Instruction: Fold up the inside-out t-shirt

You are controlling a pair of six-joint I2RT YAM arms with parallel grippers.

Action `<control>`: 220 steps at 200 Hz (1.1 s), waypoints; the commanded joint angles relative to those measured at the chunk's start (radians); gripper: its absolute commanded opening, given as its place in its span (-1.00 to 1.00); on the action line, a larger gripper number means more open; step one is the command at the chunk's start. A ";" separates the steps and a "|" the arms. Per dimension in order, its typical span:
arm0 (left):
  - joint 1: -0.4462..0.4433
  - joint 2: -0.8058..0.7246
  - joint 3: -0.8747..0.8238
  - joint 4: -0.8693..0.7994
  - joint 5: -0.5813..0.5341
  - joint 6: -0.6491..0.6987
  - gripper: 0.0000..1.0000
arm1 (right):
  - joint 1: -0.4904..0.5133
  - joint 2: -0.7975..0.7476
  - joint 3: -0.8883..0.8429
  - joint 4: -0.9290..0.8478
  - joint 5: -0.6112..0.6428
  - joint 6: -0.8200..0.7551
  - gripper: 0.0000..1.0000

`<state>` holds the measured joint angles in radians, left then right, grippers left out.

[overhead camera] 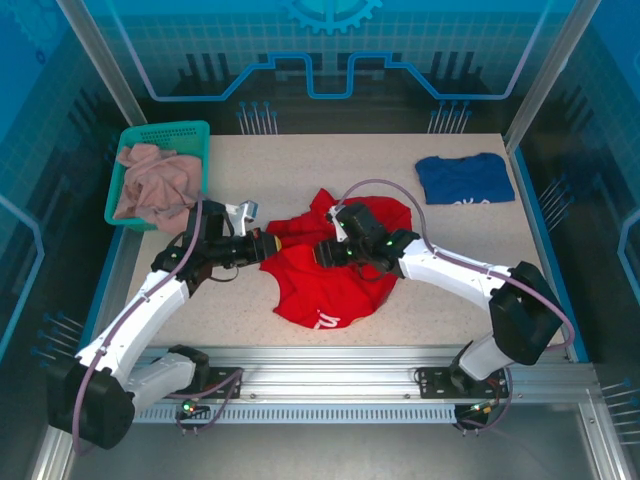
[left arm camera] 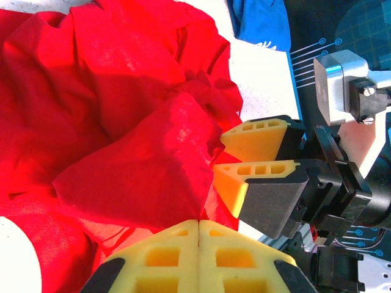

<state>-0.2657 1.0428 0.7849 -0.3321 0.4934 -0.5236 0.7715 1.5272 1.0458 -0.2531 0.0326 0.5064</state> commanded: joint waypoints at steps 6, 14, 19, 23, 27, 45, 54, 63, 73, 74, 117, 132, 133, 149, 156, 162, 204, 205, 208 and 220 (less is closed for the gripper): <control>-0.007 -0.008 0.020 0.008 0.003 0.012 -1.00 | 0.013 0.005 -0.014 0.007 0.033 0.023 0.07; -0.007 -0.007 0.019 0.010 0.004 0.013 -1.00 | 0.015 0.010 -0.014 0.019 0.030 0.027 0.05; -0.007 -0.008 0.018 0.010 0.004 0.013 -1.00 | 0.016 0.013 -0.014 0.026 0.025 0.030 0.03; -0.007 -0.008 0.018 0.010 0.003 0.012 -1.00 | 0.017 0.016 -0.013 0.030 0.026 0.029 0.01; -0.007 -0.009 0.016 0.010 0.002 0.011 -1.00 | 0.017 0.020 -0.012 0.032 0.029 0.029 -0.03; -0.007 -0.009 0.008 0.012 -0.001 0.010 -1.00 | 0.018 0.034 -0.004 0.043 0.035 0.023 -0.29; -0.007 -0.010 0.002 0.013 -0.006 0.007 -1.00 | 0.017 0.033 -0.002 0.044 0.044 0.014 -0.48; -0.007 -0.012 -0.007 0.016 -0.007 0.003 -1.00 | 0.019 0.021 -0.005 0.048 0.055 -0.004 -0.72; -0.007 -0.016 -0.022 0.015 -0.017 -0.008 -1.00 | 0.018 -0.009 -0.024 0.061 0.063 -0.040 -0.92; -0.007 -0.016 -0.024 0.015 -0.018 -0.009 -1.00 | 0.019 -0.012 -0.028 0.063 0.062 -0.045 -0.93; -0.030 -0.043 -0.185 0.028 -0.114 -0.071 -0.97 | 0.041 -0.174 -0.220 0.160 -0.042 -0.238 -1.00; -0.050 -0.034 -0.233 0.064 -0.119 -0.102 -0.90 | 0.057 -0.212 -0.287 0.196 -0.090 -0.286 -1.00; -0.052 -0.033 -0.236 0.067 -0.120 -0.104 -0.90 | 0.058 -0.215 -0.295 0.201 -0.097 -0.293 -1.00; -0.086 -0.019 -0.279 0.102 -0.147 -0.123 -0.81 | 0.077 -0.238 -0.342 0.223 -0.128 -0.344 -1.00; -0.101 -0.012 -0.292 0.112 -0.158 -0.128 -0.72 | 0.082 -0.246 -0.358 0.228 -0.138 -0.363 -1.00; -0.111 -0.006 -0.301 0.119 -0.162 -0.131 -0.65 | 0.087 -0.251 -0.368 0.228 -0.141 -0.378 -1.00; -0.144 -0.004 -0.312 0.127 -0.159 -0.134 -0.13 | 0.114 -0.273 -0.393 0.199 -0.125 -0.431 -1.00; -0.144 -0.005 -0.312 0.127 -0.159 -0.135 -0.12 | 0.115 -0.274 -0.394 0.198 -0.125 -0.432 -1.00; -0.145 -0.007 -0.312 0.129 -0.158 -0.137 -0.09 | 0.118 -0.273 -0.394 0.195 -0.122 -0.434 -1.00; -0.145 -0.016 -0.308 0.128 -0.149 -0.139 0.02 | 0.128 -0.272 -0.394 0.189 -0.107 -0.438 -1.00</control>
<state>-0.4030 1.0443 0.4770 -0.2298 0.3447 -0.6544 0.8707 1.2755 0.6632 -0.0731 -0.0799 0.1204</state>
